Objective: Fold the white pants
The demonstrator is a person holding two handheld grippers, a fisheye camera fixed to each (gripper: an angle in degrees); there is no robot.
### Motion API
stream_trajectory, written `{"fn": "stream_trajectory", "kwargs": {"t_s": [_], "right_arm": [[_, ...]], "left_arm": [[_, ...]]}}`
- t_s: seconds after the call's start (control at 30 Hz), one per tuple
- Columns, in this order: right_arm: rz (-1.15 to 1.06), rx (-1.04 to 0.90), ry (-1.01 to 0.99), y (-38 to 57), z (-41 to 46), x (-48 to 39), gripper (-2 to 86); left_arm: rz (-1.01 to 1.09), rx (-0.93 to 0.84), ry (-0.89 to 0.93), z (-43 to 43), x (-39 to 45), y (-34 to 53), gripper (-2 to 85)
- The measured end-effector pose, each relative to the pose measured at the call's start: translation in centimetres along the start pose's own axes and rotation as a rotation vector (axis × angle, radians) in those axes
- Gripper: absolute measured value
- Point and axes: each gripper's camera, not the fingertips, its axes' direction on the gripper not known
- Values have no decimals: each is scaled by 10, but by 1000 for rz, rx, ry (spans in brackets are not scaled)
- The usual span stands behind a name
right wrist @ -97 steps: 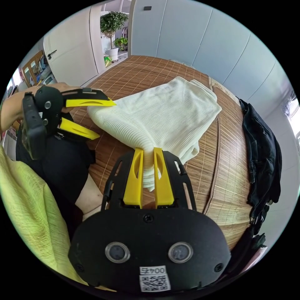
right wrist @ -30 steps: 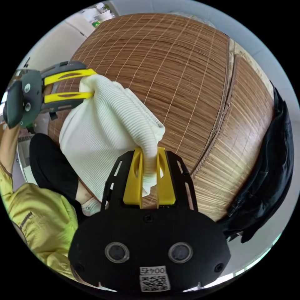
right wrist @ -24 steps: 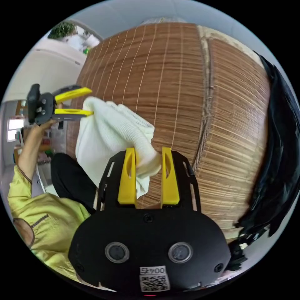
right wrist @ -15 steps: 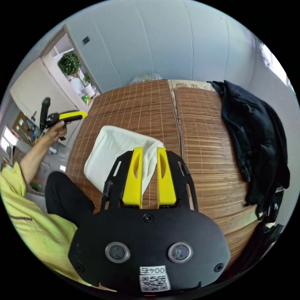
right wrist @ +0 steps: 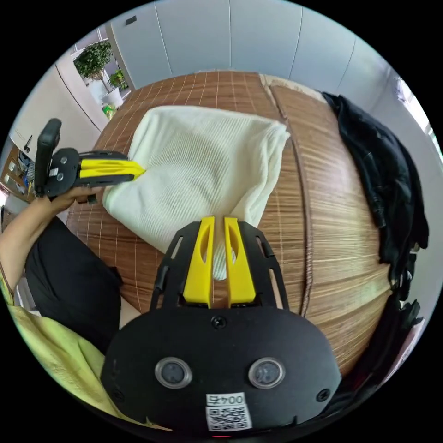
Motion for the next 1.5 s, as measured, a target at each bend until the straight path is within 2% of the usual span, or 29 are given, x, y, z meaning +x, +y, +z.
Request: {"fn": "stream_trajectory", "kwargs": {"t_s": [0.07,0.17,0.27,0.33,0.53,0.7,0.93,1.07,1.23,1.33,1.5], "right_arm": [[19,156,61,27,-56,-5,8],[113,338,51,86,-122,-5,-2],[221,480,27,145,-170,-6,-5],[238,525,32,167,-194,-9,-6],[235,689,30,209,-282,-20,-7],[192,770,90,229,-360,-24,-7],[92,812,185,247,-456,-37,-7],[65,815,128,244,-491,-35,-6],[100,836,114,248,-502,-33,6],[106,883,55,249,-502,-30,48],[-91,960,3,234,-475,-40,100]], "left_arm": [[-28,75,-66,-39,-9,17,8],[-144,137,-161,-99,-51,47,8],[-413,264,-171,-169,-113,83,8],[-613,372,-220,-226,-145,115,8],[-823,557,-321,-338,-155,156,9],[-839,610,-343,-376,-133,147,10],[-748,623,-396,-413,-87,126,10],[-747,654,-397,-439,-64,124,10],[-712,703,-435,-482,-13,110,9],[-669,749,-475,-527,33,90,9],[-534,855,-646,-617,102,59,10]]}}
